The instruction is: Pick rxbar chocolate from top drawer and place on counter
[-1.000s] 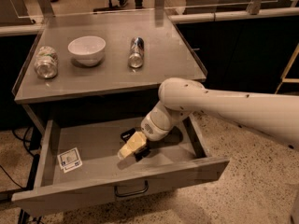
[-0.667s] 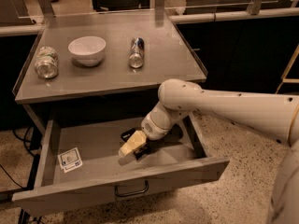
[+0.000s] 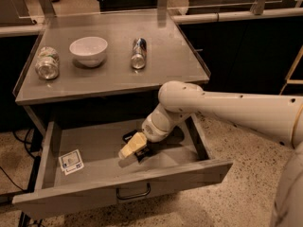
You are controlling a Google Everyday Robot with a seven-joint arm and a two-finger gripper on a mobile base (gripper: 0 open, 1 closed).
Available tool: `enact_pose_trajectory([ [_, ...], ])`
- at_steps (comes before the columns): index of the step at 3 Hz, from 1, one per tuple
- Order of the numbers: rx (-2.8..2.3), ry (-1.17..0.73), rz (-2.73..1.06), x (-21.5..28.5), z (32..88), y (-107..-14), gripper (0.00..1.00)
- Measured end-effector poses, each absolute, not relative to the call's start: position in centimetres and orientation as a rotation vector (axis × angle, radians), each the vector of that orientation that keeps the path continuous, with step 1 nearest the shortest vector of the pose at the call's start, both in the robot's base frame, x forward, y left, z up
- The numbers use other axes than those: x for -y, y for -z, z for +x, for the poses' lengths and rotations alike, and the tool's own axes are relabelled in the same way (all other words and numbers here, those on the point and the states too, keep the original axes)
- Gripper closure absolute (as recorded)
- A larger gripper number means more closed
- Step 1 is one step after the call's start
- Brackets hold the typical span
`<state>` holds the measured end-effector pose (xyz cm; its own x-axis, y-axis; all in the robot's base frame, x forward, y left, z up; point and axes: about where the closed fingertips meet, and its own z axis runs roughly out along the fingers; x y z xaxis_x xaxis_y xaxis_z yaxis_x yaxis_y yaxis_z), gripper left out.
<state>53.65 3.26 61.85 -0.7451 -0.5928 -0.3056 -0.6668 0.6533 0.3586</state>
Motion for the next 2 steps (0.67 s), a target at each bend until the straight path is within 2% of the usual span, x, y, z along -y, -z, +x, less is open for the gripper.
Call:
enact_pose_trajectory([
  [2, -2.735, -0.558, -0.983, -3.55, 53.73, -61.73, 0.0],
])
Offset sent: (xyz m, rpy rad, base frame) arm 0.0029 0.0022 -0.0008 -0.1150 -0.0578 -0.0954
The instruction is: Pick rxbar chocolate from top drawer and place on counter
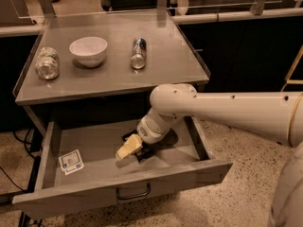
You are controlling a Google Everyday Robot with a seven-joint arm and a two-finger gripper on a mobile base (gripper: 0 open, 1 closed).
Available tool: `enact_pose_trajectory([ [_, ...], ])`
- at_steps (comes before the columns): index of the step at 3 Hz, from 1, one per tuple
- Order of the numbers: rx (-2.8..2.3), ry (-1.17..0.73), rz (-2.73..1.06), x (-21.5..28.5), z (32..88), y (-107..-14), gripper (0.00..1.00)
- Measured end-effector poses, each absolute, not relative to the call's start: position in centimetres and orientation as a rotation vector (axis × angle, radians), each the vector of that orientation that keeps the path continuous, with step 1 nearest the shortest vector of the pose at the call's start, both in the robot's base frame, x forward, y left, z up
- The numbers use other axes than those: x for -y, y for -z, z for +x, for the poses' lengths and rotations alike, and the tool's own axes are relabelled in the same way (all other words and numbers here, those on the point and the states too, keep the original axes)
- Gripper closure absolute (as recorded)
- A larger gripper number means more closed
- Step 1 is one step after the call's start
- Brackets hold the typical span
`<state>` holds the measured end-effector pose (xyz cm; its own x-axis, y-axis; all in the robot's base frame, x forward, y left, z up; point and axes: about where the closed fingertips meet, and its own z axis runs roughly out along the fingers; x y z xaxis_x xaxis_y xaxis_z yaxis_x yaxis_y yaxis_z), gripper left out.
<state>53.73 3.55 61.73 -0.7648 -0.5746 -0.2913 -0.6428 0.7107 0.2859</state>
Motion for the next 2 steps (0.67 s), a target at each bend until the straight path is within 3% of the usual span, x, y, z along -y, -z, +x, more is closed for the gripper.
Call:
enact_pose_trajectory([
  [2, -2.75, -0.583, -0.966, -3.54, 53.89, -61.08, 0.0],
])
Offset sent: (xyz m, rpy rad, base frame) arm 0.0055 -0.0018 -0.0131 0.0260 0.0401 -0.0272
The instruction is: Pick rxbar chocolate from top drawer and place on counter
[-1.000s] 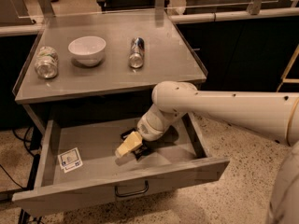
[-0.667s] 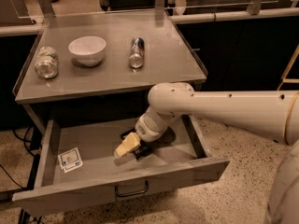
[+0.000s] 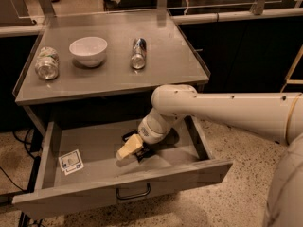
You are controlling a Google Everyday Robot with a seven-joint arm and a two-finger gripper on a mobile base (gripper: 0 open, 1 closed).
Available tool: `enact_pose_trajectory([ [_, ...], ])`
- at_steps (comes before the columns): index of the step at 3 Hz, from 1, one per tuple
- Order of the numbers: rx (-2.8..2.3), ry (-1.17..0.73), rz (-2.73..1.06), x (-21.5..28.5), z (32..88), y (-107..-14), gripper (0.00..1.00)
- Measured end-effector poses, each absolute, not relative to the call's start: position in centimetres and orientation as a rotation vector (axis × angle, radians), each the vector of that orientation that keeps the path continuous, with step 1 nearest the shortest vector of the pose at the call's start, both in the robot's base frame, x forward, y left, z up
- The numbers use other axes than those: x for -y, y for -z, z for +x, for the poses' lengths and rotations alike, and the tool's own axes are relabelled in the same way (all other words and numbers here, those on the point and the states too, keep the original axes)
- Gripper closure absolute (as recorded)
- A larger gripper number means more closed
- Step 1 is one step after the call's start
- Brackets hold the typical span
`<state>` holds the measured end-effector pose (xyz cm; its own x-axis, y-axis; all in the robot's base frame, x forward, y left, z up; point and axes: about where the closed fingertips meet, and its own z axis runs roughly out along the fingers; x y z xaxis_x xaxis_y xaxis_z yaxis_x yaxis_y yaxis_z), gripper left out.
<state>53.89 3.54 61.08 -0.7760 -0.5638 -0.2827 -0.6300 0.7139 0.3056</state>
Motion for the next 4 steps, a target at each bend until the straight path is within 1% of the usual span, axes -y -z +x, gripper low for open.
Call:
enact_pose_trajectory([
  [2, -2.77, -0.605, -0.919, -3.5, 54.68, -59.65, 0.0],
  [3, -2.77, -0.605, -0.919, -3.5, 54.68, -59.64, 0.19],
  [4, -2.77, -0.605, -0.919, -3.5, 54.68, -59.64, 0.42],
])
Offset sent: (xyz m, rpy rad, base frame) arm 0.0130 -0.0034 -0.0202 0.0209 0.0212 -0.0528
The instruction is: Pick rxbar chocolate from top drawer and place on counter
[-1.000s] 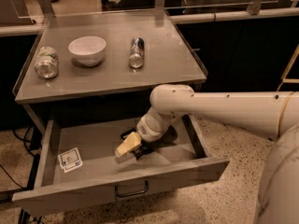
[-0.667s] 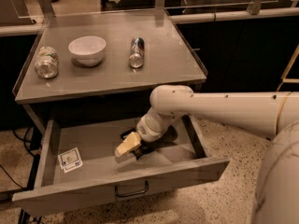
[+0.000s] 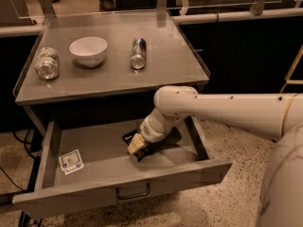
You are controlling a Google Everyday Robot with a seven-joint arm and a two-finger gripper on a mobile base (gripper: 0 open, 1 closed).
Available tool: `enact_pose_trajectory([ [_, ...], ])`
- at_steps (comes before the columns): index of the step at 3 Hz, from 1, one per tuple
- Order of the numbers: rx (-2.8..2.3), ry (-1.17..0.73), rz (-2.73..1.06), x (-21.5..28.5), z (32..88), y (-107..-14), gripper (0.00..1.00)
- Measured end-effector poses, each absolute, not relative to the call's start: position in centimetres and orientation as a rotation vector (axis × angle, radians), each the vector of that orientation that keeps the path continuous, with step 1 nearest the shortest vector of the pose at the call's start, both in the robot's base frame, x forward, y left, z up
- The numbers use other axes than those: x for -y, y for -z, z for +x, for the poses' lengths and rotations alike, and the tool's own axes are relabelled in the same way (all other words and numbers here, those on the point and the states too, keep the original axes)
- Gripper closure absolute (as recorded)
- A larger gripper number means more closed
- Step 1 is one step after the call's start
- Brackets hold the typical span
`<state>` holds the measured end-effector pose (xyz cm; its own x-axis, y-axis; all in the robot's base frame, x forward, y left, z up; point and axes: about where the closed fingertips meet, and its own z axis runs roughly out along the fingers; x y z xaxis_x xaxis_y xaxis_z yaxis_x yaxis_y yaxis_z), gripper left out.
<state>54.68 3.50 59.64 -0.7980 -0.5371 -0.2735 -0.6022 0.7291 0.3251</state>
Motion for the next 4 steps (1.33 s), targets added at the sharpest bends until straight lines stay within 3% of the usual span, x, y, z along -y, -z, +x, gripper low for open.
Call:
enact_pose_trajectory([
  [2, -2.77, -0.605, -0.92, -3.5, 54.68, -59.64, 0.89],
  [3, -2.77, -0.605, -0.92, -3.5, 54.68, -59.64, 1.0],
  [4, -2.77, -0.605, -0.92, -3.5, 54.67, -59.64, 1.0],
])
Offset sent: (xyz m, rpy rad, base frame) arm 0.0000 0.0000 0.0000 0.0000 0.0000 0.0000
